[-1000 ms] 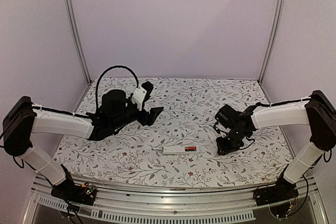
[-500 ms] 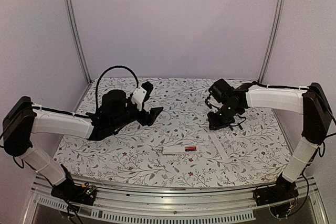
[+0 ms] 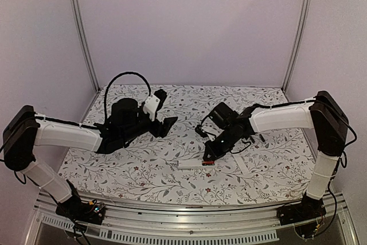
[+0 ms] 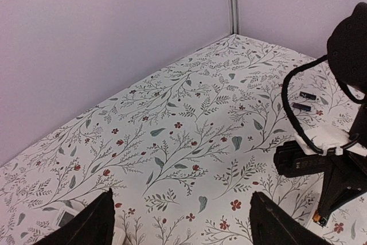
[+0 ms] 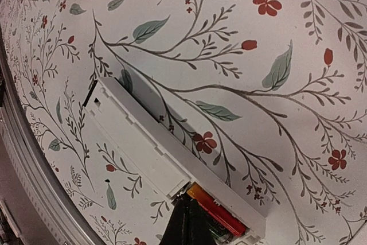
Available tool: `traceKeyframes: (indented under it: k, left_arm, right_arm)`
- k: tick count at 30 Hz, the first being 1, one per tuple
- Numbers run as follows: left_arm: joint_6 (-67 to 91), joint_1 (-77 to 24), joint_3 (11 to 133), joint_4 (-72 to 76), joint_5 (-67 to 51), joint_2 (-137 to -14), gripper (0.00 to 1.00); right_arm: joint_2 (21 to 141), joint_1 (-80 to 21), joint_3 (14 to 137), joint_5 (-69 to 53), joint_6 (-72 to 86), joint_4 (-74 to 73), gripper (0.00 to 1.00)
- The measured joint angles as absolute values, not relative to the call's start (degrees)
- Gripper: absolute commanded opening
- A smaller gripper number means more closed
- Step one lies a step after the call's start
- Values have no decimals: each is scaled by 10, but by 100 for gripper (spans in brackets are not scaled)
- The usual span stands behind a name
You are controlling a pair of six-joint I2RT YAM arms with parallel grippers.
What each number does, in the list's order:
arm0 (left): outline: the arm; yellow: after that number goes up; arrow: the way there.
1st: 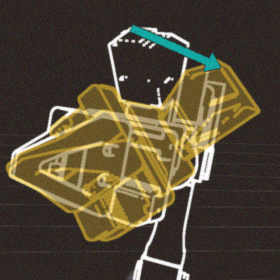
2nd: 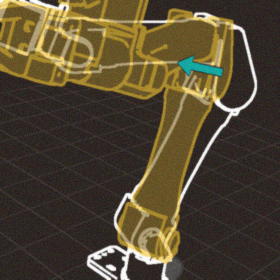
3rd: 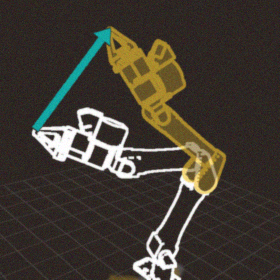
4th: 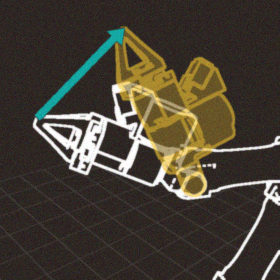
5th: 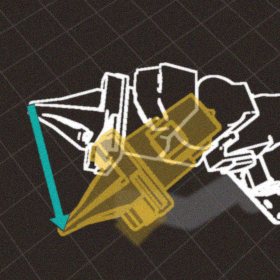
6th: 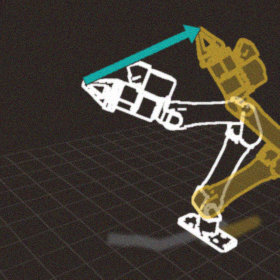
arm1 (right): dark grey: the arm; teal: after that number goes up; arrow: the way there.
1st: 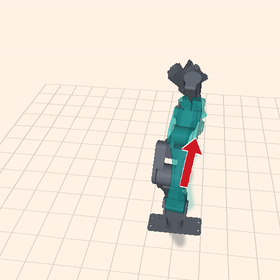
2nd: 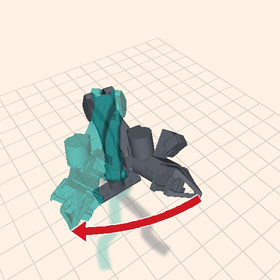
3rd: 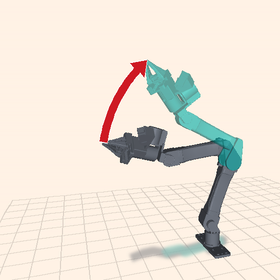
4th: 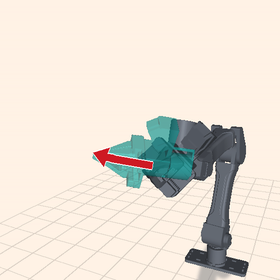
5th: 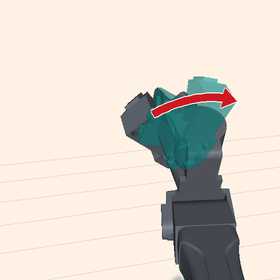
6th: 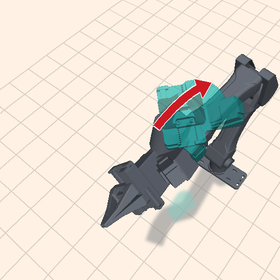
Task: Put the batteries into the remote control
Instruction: Press the battery in the battery compartment.
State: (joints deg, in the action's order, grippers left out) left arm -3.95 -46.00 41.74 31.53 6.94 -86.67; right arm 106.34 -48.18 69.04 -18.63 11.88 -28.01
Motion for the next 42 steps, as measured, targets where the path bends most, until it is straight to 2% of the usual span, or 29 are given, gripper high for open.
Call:
traceKeyframes:
  k: [26, 37, 42]
  left_arm:
    - [-43, -460, 417, 312, 72, -867, 81]
    - [-43, -460, 417, 312, 74, -867, 81]
    - [-43, -460, 417, 312, 74, -867, 81]
  right_arm:
    - [1050, -479, 626, -209, 130, -229, 0]
    - [1053, -478, 646, -202, 134, -248, 0]
    - [1043, -474, 696, -178, 131, -274, 12]
